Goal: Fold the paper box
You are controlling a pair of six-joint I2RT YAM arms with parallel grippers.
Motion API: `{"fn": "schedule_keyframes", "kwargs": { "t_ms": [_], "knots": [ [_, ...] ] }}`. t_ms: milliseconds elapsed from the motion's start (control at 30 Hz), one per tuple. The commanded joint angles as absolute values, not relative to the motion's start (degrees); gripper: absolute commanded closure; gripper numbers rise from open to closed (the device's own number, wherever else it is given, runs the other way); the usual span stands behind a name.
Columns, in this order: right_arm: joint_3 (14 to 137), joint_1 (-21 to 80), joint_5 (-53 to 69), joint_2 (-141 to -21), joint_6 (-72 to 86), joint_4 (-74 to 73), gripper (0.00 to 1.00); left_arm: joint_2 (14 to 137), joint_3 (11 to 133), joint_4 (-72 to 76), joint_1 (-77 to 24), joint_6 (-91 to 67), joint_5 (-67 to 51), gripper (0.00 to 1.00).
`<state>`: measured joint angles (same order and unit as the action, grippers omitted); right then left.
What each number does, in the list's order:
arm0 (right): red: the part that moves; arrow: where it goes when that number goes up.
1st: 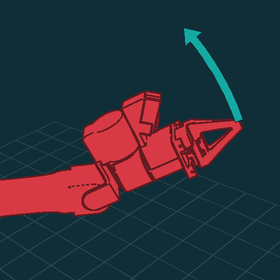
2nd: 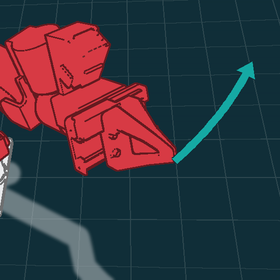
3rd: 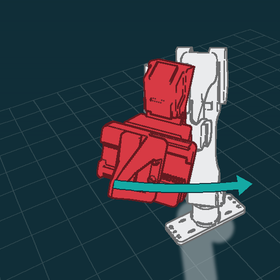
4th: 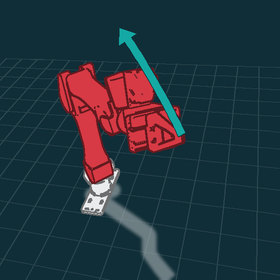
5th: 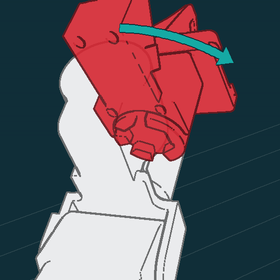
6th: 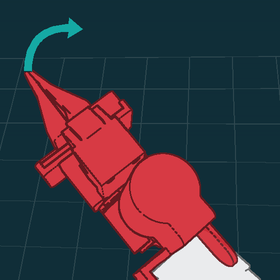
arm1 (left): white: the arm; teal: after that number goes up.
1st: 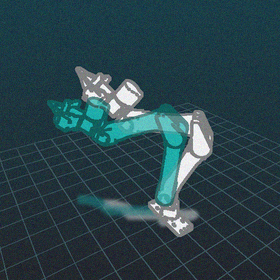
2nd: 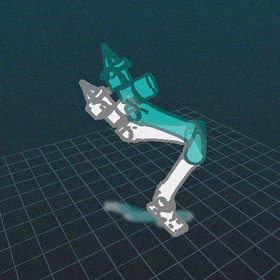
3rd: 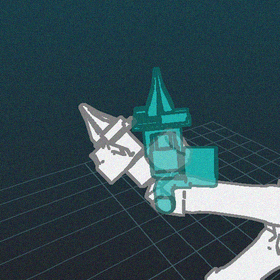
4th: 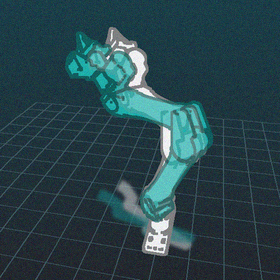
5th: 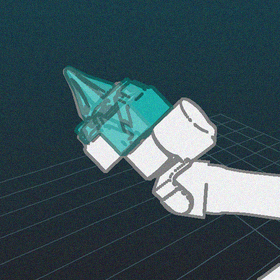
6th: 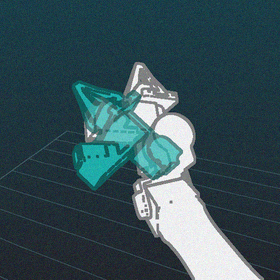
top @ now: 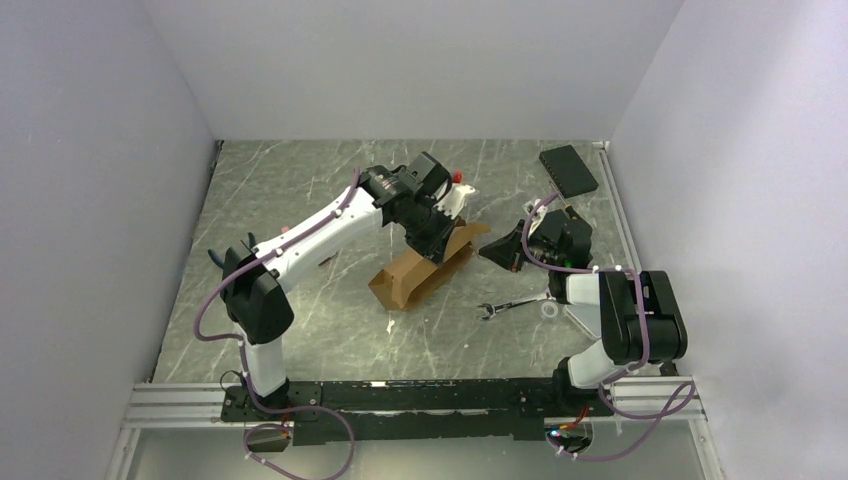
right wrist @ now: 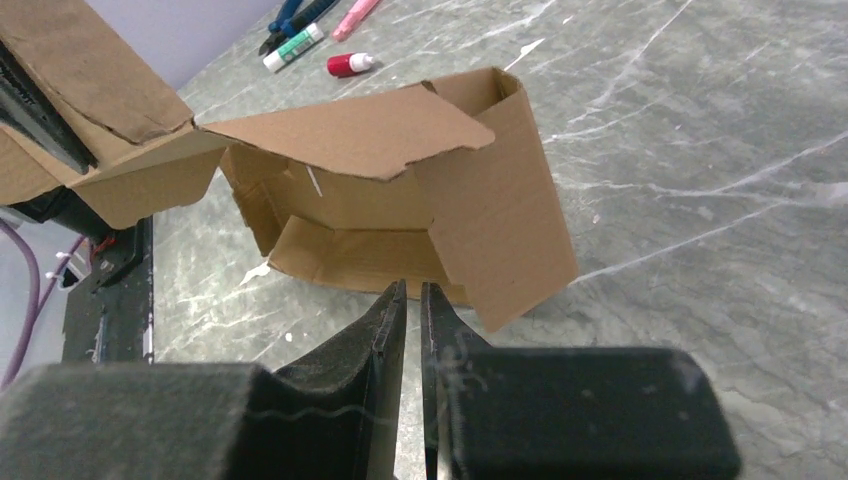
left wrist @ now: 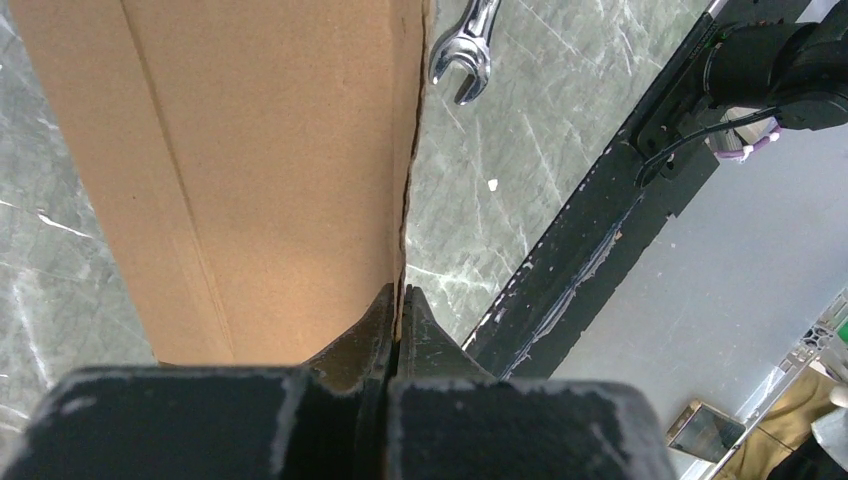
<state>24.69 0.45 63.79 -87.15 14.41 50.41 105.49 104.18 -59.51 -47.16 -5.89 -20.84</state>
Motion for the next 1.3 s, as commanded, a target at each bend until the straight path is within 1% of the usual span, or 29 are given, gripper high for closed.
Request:
{"fn": "schedule_keyframes", "kwargs": {
  "t_ms": [0, 133, 333, 467, 533, 600, 733, 800, 867, 933, 1000, 1100, 1267],
  "knots": [
    [25.43, 0.31, 66.28, -88.16, 14.32, 51.35, 0.85, 103.11, 103.35, -57.57, -46.89, -7.38, -22.04, 1.0],
    [26.11, 0.35, 66.47, -88.16, 14.48, 51.07, 0.84, 103.64, 103.01, -57.6, -46.63, -7.14, -22.65, 1.0],
    [28.58, -2.81, 64.5, -86.23, 15.24, 48.57, 0.83, 104.41, 102.94, -57.67, -46.38, -6.83, -23.44, 1.0],
    [31.56, -3.16, 61.03, -86.04, 13.28, 42.37, 0.73, 104.58, 103.58, -57.9, -46.4, -6.27, -24.26, 1.0],
    [33.64, -3.08, 60.41, -88.61, 13.84, 40.48, 0.67, 104.72, 104.0, -57.99, -46.26, -6.07, -24.8, 1.0],
    [35.95, -2.74, 60.45, -91.66, 14.86, 38.61, 0.66, 105.04, 104.5, -58.28, -46.32, -5.98, -25.04, 1.0],
    [38.73, -1.49, 59.8, -94.57, 13.0, 31.7, 0.72, 105.37, 104.81, -58.71, -46.31, -5.88, -24.99, 1.0],
    [39.16, -1.01, 59.3, -94.73, 12.32, 28.66, 0.78, 105.23, 104.64, -58.58, -46.32, -5.91, -24.83, 1.0],
    [39.77, -0.97, 58.13, -95.24, 12.55, 25.44, 0.86, 105.21, 104.63, -58.54, -46.24, -5.97, -24.83, 1.0],
    [41.0, -0.96, 58.06, -96.62, 12.57, 21.71, 0.88, 105.27, 104.68, -58.37, -46.22, -5.89, -25.15, 1.0],
    [41.59, -0.96, 58.75, -97.67, 13.38, 21.9, 0.88, 105.41, 104.85, -58.34, -46.19, -5.68, -26.23, 1.0],
    [42.23, -0.97, 59.9, -97.19, 14.46, 24.32, 0.85, 105.71, 105.18, -58.81, -46.23, -5.04, -28.21, 1.0],
    [44.24, -0.31, 62.36, -96.5, 11.48, 22.92, 0.67, 106.08, 105.66, -59.6, -46.16, -3.82, -29.43, 1.0]
  ]
}}
